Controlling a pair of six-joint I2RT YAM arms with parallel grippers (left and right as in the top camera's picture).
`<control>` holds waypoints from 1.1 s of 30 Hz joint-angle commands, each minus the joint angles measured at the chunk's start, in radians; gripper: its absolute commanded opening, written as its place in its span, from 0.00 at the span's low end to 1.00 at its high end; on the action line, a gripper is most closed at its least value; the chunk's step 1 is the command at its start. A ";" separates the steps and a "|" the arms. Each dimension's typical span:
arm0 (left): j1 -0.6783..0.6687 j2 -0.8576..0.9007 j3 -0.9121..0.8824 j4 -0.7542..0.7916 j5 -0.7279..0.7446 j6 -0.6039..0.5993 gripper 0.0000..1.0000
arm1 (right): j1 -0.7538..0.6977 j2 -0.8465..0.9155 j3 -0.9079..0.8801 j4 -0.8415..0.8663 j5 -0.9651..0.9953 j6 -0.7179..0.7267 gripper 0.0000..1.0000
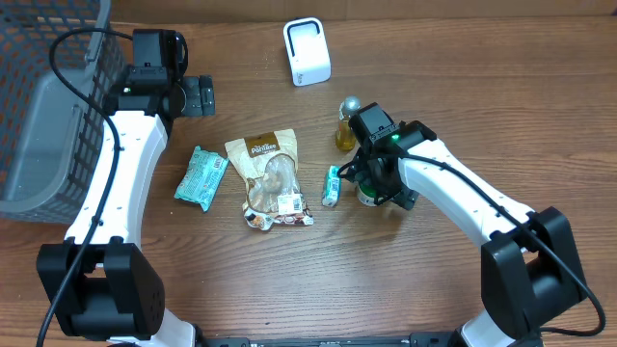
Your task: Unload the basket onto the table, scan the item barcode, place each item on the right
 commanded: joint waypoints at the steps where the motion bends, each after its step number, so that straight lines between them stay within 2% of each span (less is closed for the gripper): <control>1: -0.003 -0.018 0.020 0.000 -0.003 0.022 1.00 | 0.006 0.005 0.006 0.000 -0.005 0.005 0.85; 11: -0.003 -0.018 0.020 0.000 -0.003 0.022 1.00 | 0.006 0.005 0.006 -0.006 -0.005 0.000 0.85; 12: -0.003 -0.018 0.020 0.000 -0.003 0.022 1.00 | 0.005 0.005 0.006 -0.008 -0.005 0.000 0.86; 14: -0.003 -0.018 0.020 0.000 -0.003 0.022 1.00 | 0.005 0.005 0.006 -0.009 -0.005 0.000 0.96; 22: -0.003 -0.018 0.020 0.000 -0.003 0.022 1.00 | 0.005 0.011 -0.001 0.004 -0.005 0.000 0.99; 27: -0.003 -0.018 0.020 0.000 -0.003 0.022 1.00 | 0.005 0.018 -0.001 0.011 -0.005 -0.003 0.99; 30: -0.003 -0.018 0.020 0.000 -0.003 0.022 1.00 | 0.005 0.018 -0.001 0.011 -0.006 -0.003 0.91; 33: -0.003 -0.018 0.020 0.000 -0.003 0.022 1.00 | 0.005 0.018 -0.001 0.011 -0.006 -0.003 0.91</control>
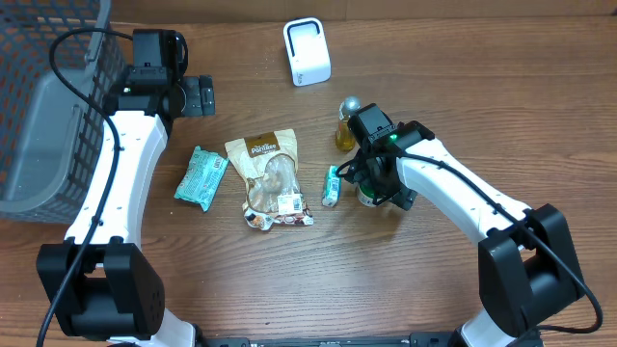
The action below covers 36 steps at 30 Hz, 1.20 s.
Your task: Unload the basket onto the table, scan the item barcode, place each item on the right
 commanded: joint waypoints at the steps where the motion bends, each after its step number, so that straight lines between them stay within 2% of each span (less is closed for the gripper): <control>1: -0.003 -0.018 0.020 0.000 -0.003 0.022 1.00 | 0.005 0.005 -0.001 0.005 0.002 -0.003 0.91; 8: -0.003 -0.018 0.020 0.000 -0.003 0.022 1.00 | -0.027 0.005 -0.001 0.045 -0.068 -0.108 0.94; 20: -0.003 -0.018 0.020 0.000 -0.003 0.022 0.99 | -0.062 0.005 -0.001 0.024 -0.118 -0.110 0.94; 24: -0.003 -0.018 0.020 0.000 -0.003 0.022 1.00 | -0.062 0.005 -0.001 0.060 -0.106 -0.134 1.00; 27: -0.003 -0.018 0.020 0.000 -0.003 0.022 1.00 | -0.062 0.005 -0.001 0.081 -0.106 -0.186 1.00; 36: -0.003 -0.018 0.020 0.000 -0.003 0.022 1.00 | -0.062 0.005 -0.001 0.075 -0.103 -0.182 1.00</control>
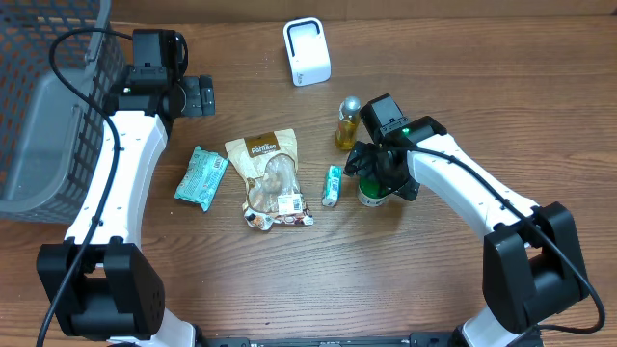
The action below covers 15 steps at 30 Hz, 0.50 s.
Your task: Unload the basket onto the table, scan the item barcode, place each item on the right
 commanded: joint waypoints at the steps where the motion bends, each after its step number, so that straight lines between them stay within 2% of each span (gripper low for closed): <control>1: -0.003 -0.018 0.020 0.000 -0.003 0.022 1.00 | -0.001 0.005 -0.001 0.000 0.009 -0.003 1.00; 7: -0.003 -0.018 0.020 0.000 -0.003 0.022 1.00 | -0.001 0.006 -0.025 0.002 0.010 0.012 0.99; 15: -0.003 -0.018 0.020 0.000 -0.003 0.022 1.00 | -0.001 0.008 -0.066 0.036 0.021 0.049 0.92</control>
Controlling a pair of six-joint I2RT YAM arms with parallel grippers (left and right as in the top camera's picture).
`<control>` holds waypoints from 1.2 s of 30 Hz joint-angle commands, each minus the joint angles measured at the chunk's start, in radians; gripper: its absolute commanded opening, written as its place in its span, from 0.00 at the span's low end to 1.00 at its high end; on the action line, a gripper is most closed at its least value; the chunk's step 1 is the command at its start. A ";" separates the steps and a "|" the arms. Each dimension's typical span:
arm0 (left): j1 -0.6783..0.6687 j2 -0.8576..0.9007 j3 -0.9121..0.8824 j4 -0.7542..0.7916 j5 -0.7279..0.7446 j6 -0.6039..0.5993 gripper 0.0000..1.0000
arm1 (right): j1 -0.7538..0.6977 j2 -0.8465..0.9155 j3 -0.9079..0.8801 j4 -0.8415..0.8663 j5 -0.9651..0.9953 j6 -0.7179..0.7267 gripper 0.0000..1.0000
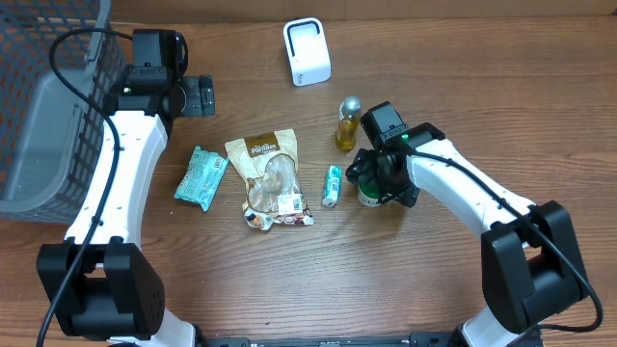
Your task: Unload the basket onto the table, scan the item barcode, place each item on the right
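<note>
In the overhead view a small green-topped container stands right of centre. My right gripper hangs directly over it and hides most of it; its jaws are covered by the wrist, so whether they grip cannot be told. The white scanner stands at the back centre. My left gripper rests at the back left, open and holding nothing.
A yellow bottle with a silver cap stands just behind the right gripper. A small teal packet, a brown snack pouch and a teal bag lie in the middle. A grey mesh basket sits at the far left.
The right wrist has shifted very slightly over the green-topped container. The container and everything else lie where they were.
The right gripper sat low over the green-topped container for the first two moments, covering it. By 0.5 s ago the wrist had moved a little back and to the right, showing more of the green top. The left arm has stayed still throughout.
</note>
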 commanded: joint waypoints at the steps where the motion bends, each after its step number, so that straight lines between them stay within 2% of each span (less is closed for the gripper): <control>1: -0.003 -0.018 0.020 0.000 -0.003 0.022 1.00 | -0.001 0.008 -0.009 0.011 0.016 0.018 0.92; 12: -0.003 -0.018 0.020 0.000 -0.003 0.022 1.00 | -0.001 0.048 -0.009 0.034 0.013 0.018 0.94; 20: -0.003 -0.018 0.020 0.000 -0.003 0.022 0.99 | -0.001 0.048 -0.009 0.037 0.013 0.018 0.87; 26: -0.003 -0.018 0.020 0.000 -0.003 0.022 1.00 | -0.001 0.048 0.003 0.014 0.012 0.018 0.73; 36: -0.003 -0.018 0.020 0.000 -0.003 0.022 1.00 | -0.001 0.048 0.108 -0.120 -0.015 0.017 0.68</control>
